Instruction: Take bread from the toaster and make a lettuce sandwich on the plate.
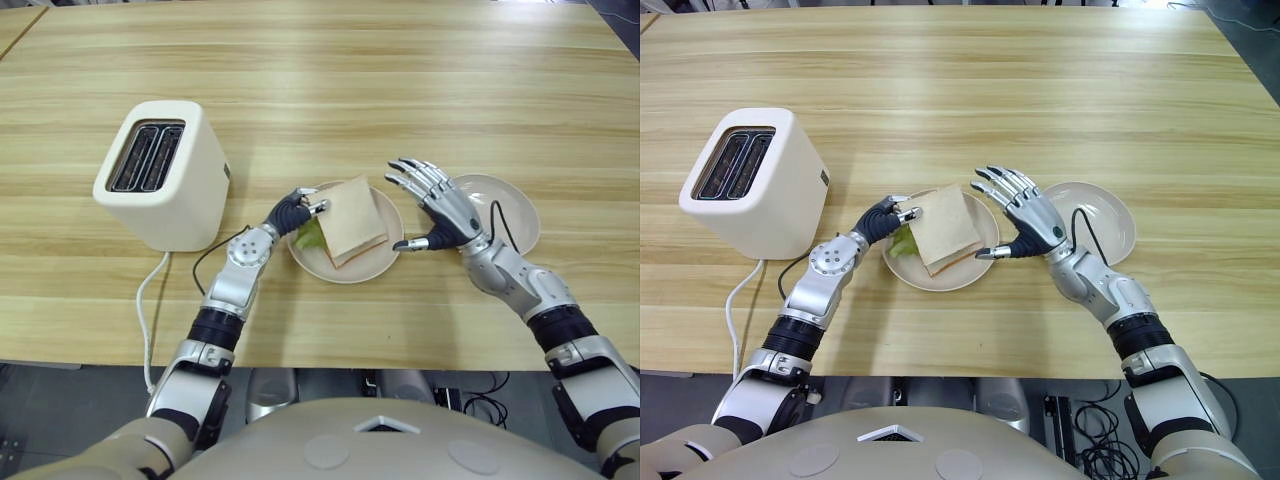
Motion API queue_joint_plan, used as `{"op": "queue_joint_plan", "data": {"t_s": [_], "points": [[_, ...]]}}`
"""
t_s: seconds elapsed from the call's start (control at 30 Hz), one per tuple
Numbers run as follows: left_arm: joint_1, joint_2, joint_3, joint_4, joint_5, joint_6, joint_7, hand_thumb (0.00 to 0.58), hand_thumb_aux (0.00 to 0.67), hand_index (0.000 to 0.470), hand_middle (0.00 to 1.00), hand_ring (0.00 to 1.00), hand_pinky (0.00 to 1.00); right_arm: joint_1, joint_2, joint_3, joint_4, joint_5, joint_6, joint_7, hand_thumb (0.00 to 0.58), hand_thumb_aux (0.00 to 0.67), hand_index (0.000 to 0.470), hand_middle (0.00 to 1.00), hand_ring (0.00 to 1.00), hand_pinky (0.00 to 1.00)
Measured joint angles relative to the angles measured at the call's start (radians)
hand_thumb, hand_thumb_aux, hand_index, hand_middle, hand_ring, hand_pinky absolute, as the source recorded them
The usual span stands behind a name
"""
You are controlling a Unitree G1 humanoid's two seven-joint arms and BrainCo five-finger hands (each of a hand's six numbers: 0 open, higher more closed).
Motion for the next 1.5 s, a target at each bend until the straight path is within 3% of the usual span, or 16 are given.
{"op": "queue_joint_plan", "data": {"t_s": [0.07, 0.17, 0.6, 0.93, 1.2, 1.5], "points": [[0.0, 0.0, -0.004, 0.004, 0.003, -0.006, -0.002, 0.187, 0.118, 0.081, 1.0, 1.0, 1.0, 0.001, 0.0, 0.016, 0.0, -0.002, -0.013, 0.009, 0.0, 0.0, 0.0, 0.0, 0.0, 0.0], [0.0, 0.0, -0.005, 0.015, 0.013, -0.012, -0.003, 0.0, 0.0, 0.0, 1.0, 1.0, 1.0, 0.001, -0.001, 0.024, 0.0, -0.003, -0.036, 0.025, 0.0, 0.0, 0.0, 0.0, 0.0, 0.0], [0.0, 0.005, -0.01, 0.031, 0.042, -0.033, -0.01, 0.0, 0.0, 0.0, 1.0, 1.0, 1.0, 0.003, 0.002, 0.128, 0.004, -0.022, -0.074, 0.224, 0.0, 0.0, 0.0, 0.0, 0.0, 0.0], [0.0, 0.014, -0.007, 0.027, 0.053, -0.045, -0.002, 0.0, 0.0, 0.0, 1.0, 1.0, 1.0, -0.075, 0.066, 0.174, 0.106, -0.017, -0.018, 0.357, 0.0, 0.0, 0.0, 0.0, 0.0, 0.0], [-0.027, 0.119, 0.0, -0.17, 0.181, -0.058, 0.057, 0.0, 0.0, 0.0, 1.0, 1.0, 1.0, -0.093, 0.071, 0.177, 0.122, 0.063, -0.006, 0.515, 0.0, 0.0, 0.0, 0.0, 0.0, 0.0], [-0.079, 0.218, 0.09, -0.442, 0.373, -0.049, 0.215, 0.0, 0.0, 0.0, 1.0, 1.0, 1.0, -0.073, 0.052, 0.168, 0.101, 0.099, -0.004, 0.549, 0.0, 0.0, 0.0, 0.0, 0.0, 0.0]]}}
